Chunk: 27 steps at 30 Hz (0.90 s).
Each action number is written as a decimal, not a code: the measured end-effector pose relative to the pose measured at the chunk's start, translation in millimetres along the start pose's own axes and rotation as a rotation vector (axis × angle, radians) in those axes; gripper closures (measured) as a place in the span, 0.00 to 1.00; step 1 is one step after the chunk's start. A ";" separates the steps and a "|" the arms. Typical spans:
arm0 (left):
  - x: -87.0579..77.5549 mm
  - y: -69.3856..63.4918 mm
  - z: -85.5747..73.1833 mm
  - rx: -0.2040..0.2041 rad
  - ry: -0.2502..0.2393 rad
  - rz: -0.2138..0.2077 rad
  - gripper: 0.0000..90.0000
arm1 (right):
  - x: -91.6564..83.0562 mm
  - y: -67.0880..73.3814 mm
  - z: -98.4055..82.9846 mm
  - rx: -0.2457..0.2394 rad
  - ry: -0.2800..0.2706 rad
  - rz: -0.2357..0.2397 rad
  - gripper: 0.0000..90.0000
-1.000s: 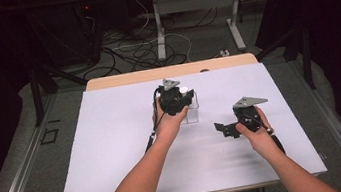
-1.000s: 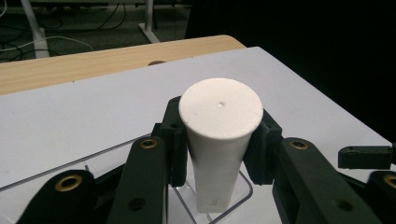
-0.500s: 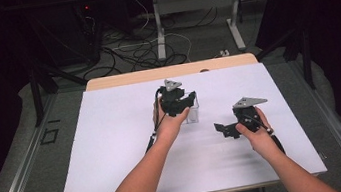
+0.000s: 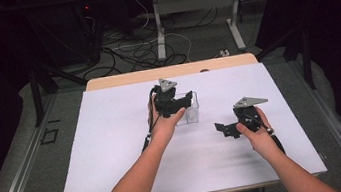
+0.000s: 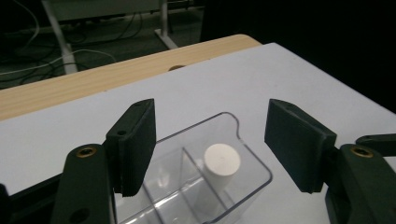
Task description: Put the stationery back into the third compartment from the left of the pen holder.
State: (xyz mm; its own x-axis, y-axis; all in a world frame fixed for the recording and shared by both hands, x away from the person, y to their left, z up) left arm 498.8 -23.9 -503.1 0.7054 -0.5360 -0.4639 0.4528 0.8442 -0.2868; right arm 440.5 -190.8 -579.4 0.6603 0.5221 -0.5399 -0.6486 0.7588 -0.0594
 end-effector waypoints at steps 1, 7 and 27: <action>-1.8 0.9 1.0 -0.003 -0.007 -0.001 0.38 | 0.0 0.0 -0.1 0.000 0.000 0.000 0.00; -14.8 9.5 2.6 -0.019 0.006 -0.004 0.33 | -0.3 -0.6 0.1 -0.001 -0.001 -0.003 0.00; -68.8 59.0 -8.8 -0.065 -0.006 0.037 0.00 | -1.6 -1.5 0.1 0.010 0.003 -0.012 0.00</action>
State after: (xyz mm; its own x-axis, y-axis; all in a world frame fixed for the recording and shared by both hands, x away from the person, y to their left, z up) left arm 472.2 62.8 -495.4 0.7244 -0.5039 -0.4704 0.3900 0.8623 -0.3231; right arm 440.5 -192.7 -578.4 0.6672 0.5115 -0.5415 -0.6366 0.7690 -0.0581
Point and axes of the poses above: each handheld gripper's, and its own axes: x roughly forward along the jaws, z roughly out of its top, y roughly to its left, the point moved 9 cm from there along x, roughly forward along the jaws, and after that the axes turned 13 degrees about -x, right-handed, at the moved point
